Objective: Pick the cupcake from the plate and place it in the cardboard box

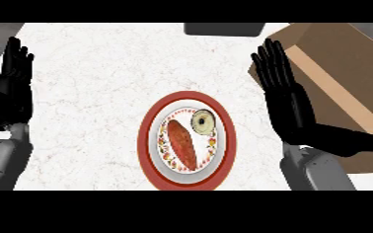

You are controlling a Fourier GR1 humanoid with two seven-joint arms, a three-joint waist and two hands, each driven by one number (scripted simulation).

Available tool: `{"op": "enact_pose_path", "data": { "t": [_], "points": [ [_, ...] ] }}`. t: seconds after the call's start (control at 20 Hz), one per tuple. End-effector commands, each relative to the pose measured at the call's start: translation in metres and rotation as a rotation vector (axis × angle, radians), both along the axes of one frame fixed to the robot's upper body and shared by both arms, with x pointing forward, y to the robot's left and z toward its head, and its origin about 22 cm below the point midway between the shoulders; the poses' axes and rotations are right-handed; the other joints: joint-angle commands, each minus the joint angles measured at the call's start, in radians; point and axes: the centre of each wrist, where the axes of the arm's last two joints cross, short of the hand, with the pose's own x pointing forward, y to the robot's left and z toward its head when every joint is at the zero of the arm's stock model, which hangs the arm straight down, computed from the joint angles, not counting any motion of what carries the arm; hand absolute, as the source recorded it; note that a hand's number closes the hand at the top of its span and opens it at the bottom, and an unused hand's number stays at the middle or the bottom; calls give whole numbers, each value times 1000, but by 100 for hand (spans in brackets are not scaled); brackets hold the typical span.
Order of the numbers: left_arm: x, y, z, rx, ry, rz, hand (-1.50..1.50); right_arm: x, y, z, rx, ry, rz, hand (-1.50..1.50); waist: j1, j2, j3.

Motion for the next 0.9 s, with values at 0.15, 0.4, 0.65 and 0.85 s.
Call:
{"op": "enact_pose_path", "data": {
  "t": [0.15, 0.4, 0.65, 0.85],
  "points": [
    [-9, -14, -3, 148, 45, -266, 0, -3, -24, 44, -257, -157, -378, -150, -78, -25, 21],
    [-21, -34, -23, 189, 126, -442, 0, -10, -84, 29, -658, -50, -631, -150, -147, -29, 14],
    [-22, -39, -13, 208, 112, -535, 0, -40, -69, 31, -938, -135, -641, -150, -86, -17, 21],
    [-21, -46, -18, 206, 97, -559, 0, -59, -46, 45, -1121, -145, -609, -150, -72, -9, 20]
  ]
}}
